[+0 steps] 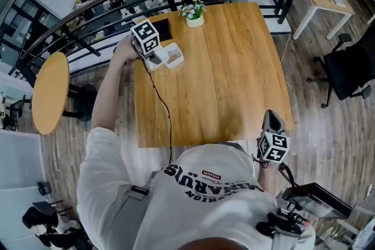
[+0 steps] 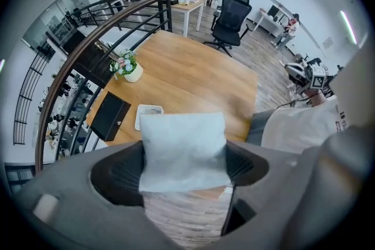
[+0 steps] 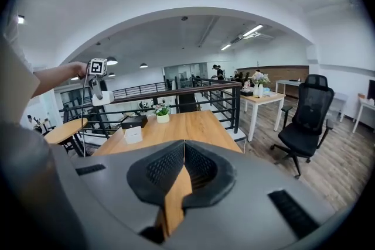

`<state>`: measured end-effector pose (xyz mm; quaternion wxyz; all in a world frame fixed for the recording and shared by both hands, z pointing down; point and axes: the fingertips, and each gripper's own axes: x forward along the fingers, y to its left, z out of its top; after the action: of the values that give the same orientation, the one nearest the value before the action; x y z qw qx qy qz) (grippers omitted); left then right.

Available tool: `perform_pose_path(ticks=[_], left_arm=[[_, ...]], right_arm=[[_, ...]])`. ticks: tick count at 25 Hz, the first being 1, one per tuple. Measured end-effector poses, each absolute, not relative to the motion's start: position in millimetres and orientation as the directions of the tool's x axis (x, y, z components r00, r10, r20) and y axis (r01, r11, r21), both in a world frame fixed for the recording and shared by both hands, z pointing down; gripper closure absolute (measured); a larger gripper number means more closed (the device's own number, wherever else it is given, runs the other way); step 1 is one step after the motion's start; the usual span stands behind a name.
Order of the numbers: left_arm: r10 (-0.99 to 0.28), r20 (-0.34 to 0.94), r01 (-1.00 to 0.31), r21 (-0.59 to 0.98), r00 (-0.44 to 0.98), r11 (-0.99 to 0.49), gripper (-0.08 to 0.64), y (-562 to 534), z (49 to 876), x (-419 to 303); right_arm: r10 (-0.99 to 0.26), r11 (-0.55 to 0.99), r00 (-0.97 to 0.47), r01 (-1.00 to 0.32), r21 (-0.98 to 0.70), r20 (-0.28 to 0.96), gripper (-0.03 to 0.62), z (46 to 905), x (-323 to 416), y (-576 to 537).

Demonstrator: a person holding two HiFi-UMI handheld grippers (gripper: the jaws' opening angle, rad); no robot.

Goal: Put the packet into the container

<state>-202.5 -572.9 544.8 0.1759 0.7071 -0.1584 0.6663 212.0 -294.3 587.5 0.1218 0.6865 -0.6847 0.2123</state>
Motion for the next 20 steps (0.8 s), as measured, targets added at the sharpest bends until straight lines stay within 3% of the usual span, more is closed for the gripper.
perform_pose_path(ticks=[20], left_arm=[[0.029, 0.999, -0.453, 0.041, 0.035, -0.891, 0.141, -754, 601, -202]], right_arm=[[-0.859, -0.163, 0.100, -0.983, -0.084, 0.502, 0.583, 585, 246, -271]])
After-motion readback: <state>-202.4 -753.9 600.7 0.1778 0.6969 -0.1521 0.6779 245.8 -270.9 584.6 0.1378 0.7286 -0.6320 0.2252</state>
